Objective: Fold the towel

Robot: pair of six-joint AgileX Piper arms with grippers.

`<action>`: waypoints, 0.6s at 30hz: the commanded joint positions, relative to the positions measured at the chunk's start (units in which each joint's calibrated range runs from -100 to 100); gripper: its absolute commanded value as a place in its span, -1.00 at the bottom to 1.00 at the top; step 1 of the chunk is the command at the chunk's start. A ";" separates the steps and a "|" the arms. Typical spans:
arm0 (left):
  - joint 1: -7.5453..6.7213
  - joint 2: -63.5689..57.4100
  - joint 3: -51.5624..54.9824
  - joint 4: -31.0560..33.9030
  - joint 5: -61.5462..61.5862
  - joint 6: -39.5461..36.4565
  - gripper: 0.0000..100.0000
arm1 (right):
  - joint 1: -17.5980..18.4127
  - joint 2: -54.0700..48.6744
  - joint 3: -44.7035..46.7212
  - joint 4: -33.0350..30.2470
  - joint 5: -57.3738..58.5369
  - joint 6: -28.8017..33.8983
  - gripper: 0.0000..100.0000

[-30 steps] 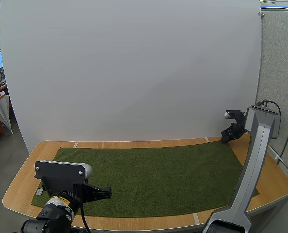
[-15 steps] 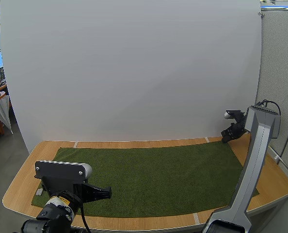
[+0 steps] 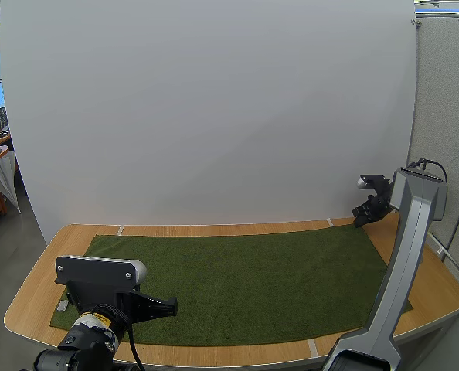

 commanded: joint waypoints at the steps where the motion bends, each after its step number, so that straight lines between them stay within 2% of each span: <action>1: 0.13 -0.25 0.12 0.68 -0.68 -0.27 -1.00 | 0.03 -2.74 -0.40 2.73 1.04 -0.16 -1.00; 7: 0.13 -0.25 0.12 0.68 -0.68 -0.27 -1.00 | 0.20 -5.22 -0.40 4.54 1.04 3.34 -1.00; 18: 0.13 -0.25 0.12 0.68 -0.68 -0.27 -1.00 | 3.01 -10.74 4.27 2.71 1.04 3.56 -1.00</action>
